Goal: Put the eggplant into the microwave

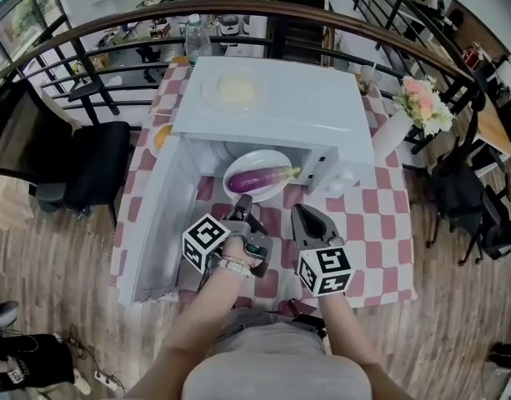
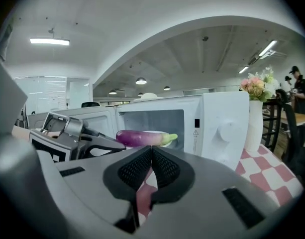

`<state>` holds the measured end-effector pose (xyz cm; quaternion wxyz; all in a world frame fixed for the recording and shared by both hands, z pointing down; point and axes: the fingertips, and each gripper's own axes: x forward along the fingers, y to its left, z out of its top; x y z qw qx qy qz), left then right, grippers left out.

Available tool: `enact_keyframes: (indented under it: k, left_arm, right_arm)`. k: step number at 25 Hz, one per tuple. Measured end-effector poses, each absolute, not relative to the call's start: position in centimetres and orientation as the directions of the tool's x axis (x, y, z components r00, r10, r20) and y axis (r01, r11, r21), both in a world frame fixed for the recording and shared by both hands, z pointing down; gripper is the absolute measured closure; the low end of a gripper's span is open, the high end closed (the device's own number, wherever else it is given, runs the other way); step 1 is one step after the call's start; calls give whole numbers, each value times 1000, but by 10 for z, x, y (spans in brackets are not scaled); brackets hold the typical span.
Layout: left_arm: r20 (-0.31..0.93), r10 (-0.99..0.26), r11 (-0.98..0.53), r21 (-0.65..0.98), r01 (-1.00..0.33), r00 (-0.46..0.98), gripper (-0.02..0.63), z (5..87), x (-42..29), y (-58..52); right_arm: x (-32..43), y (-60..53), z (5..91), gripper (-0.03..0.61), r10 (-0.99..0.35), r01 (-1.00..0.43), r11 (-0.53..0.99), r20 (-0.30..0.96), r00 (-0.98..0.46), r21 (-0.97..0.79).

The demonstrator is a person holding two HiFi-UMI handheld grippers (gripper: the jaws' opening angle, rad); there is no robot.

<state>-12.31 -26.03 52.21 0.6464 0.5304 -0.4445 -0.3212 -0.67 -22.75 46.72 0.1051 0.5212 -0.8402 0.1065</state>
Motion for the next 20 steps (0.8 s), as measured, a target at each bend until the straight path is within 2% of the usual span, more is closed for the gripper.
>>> enact_keyframes:
  k: [20]
  left_arm:
    - [274,-886,275,960,-53,374,597,565,-138,-309]
  right_arm:
    - [-34,-245,496,554,-825,-890,431,337,-455,-147]
